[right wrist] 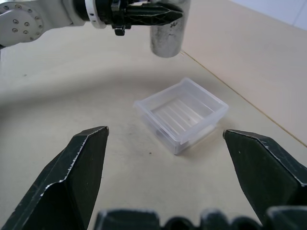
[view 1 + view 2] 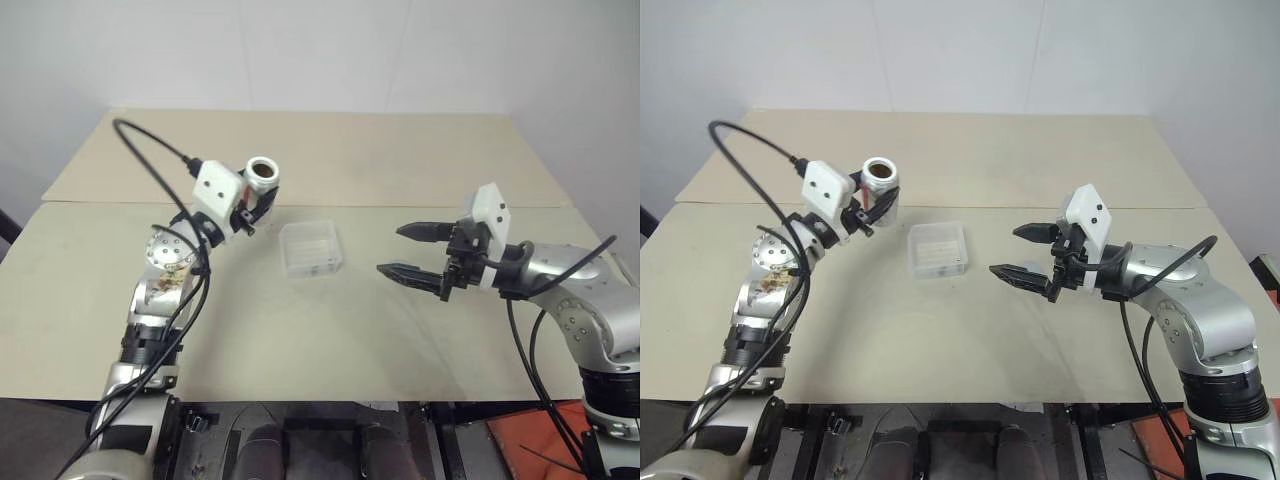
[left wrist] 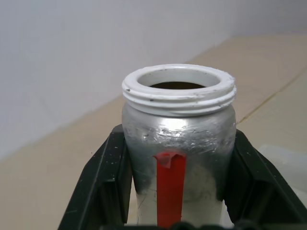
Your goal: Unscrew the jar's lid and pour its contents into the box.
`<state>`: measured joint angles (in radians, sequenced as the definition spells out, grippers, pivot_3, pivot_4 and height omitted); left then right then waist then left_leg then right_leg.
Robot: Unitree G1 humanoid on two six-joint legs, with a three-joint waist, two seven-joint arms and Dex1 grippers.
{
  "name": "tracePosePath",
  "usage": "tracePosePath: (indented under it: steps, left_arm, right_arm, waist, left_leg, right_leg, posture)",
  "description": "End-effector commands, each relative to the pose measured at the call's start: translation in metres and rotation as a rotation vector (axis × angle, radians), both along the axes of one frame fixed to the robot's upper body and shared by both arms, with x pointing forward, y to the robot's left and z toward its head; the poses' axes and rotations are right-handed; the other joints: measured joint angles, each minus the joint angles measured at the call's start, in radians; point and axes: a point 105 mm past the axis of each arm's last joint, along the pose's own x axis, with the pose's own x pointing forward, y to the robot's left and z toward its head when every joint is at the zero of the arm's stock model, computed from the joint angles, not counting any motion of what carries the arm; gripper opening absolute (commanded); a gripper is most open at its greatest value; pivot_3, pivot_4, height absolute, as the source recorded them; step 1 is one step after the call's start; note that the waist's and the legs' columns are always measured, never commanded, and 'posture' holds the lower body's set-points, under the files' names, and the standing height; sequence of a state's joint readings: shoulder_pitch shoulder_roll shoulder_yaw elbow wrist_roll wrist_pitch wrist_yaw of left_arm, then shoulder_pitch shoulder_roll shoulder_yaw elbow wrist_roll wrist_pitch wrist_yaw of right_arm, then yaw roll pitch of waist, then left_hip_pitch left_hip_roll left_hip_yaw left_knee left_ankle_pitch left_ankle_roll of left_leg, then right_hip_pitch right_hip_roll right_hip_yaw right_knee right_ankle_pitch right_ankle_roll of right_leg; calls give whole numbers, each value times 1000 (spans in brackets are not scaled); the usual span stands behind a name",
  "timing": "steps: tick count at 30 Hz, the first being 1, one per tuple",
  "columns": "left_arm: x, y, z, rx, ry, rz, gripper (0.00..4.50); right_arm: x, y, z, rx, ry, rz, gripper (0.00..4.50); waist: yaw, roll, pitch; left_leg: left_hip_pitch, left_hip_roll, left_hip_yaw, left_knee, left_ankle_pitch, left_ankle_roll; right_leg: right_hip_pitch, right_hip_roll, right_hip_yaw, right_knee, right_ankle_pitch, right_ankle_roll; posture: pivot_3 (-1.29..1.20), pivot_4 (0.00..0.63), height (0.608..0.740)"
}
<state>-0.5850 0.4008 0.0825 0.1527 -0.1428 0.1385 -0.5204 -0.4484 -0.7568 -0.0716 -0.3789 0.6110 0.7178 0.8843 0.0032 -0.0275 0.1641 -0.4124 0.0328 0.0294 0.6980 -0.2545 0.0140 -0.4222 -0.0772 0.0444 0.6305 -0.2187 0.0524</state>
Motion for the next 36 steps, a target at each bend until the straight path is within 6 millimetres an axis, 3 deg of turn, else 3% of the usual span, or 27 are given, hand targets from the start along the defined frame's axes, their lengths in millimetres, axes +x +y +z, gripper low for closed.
tracePosePath:
  steps: [1, 10, 23, 31, 36]
  left_arm:
    - [-5, 4, 7, -87, -21, 16, 2243]
    - [2, 15, -24, -253, 31, 58, 2243]
    - [2, 8, -52, -220, 48, 35, 2243]
    - [-8, 13, -64, -199, 64, 42, 4466]
    - [-15, 15, -67, -183, 68, 53, 4466]
  right_arm:
    - [-3, -5, 15, 5, -74, -1, 4438]
    - [-3, -5, 16, -2, -81, -5, 4438]
    - [-7, -8, 15, -8, -84, -17, 4438]
    - [-9, -7, 15, -7, -85, -9, 4500]
    - [-9, -5, 14, -4, -82, -4, 4500]
  waist:
    - [2, 0, 0]
    - [7, 0, 0]
    - [8, 0, 0]
    - [6, 0, 0]
    - [6, 0, 0]
  left_leg:
    - [0, 0, 0, 0, 0, 0]
    - [1, 0, 0, 0, 0, 0]
    - [0, 0, 0, 0, 0, 0]
    - [1, 0, 0, -1, 0, 0]
    - [1, 0, 0, -1, 0, 0]
  right_leg:
    - [0, 0, 0, 0, 0, 0]
    - [1, 0, 0, -1, 0, 0]
    - [1, 0, 0, -2, 0, 0]
    - [1, 0, 0, -2, 0, 0]
    - [1, 0, 0, -2, 0, 0]
  posture:
    - [0, 150, 740]
    - [0, 150, 740]
    - [0, 150, 740]
    - [0, 150, 740]
    - [0, 150, 740]
